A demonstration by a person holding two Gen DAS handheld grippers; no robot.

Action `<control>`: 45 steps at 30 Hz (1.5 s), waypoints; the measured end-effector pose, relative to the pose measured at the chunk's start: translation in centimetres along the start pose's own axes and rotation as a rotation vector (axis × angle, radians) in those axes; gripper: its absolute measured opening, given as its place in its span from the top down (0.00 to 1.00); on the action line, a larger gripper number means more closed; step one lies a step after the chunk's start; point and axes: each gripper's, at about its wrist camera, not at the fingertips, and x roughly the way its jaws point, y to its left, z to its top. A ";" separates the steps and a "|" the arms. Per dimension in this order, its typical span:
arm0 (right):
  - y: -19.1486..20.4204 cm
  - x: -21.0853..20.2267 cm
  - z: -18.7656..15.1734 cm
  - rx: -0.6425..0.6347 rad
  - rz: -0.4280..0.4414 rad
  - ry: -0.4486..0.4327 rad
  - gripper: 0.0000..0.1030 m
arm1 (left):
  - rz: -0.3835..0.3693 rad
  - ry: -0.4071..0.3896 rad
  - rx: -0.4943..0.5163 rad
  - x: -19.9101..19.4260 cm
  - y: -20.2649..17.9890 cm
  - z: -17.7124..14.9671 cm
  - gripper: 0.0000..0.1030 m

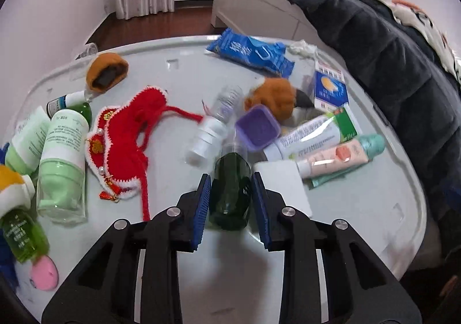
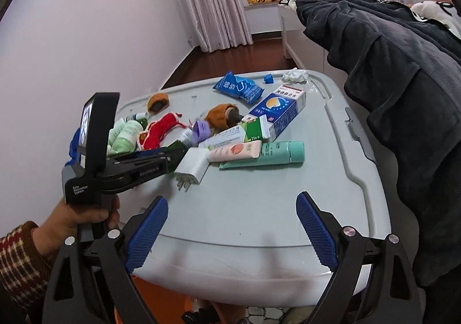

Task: Collect trash
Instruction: 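Grasp the dark green spray bottle with the left tool, then carry the spray bottle to the orange bucket and open the left tool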

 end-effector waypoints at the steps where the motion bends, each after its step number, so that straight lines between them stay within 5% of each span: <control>1: 0.0 0.0 0.0 -0.004 -0.004 -0.001 0.14 | 0.011 -0.002 0.017 -0.2 -0.2 -0.2 0.73; 10: 1.3 2.3 -0.1 -0.017 0.031 0.046 0.14 | -0.009 -0.064 -0.010 -7.5 0.0 -2.1 0.73; 16: 5.9 6.8 0.3 -0.125 0.048 0.080 0.14 | -0.010 -0.125 -0.004 -11.7 0.5 -4.9 0.72; 26: 9.0 14.7 2.1 -0.128 -0.102 0.137 0.24 | -0.067 -0.127 -0.073 -11.7 3.5 -6.4 0.72; 28: 9.0 15.4 2.4 -0.135 -0.124 0.163 0.33 | -0.075 -0.132 -0.075 -12.0 3.6 -6.4 0.72; 33: 9.0 15.3 2.9 -0.135 -0.110 0.188 0.58 | -0.094 -0.132 -0.079 -12.1 3.7 -6.4 0.72; 45: 7.4 10.3 0.5 -0.105 -0.083 0.176 0.60 | -0.124 -0.117 -0.086 -12.0 3.4 -6.4 0.72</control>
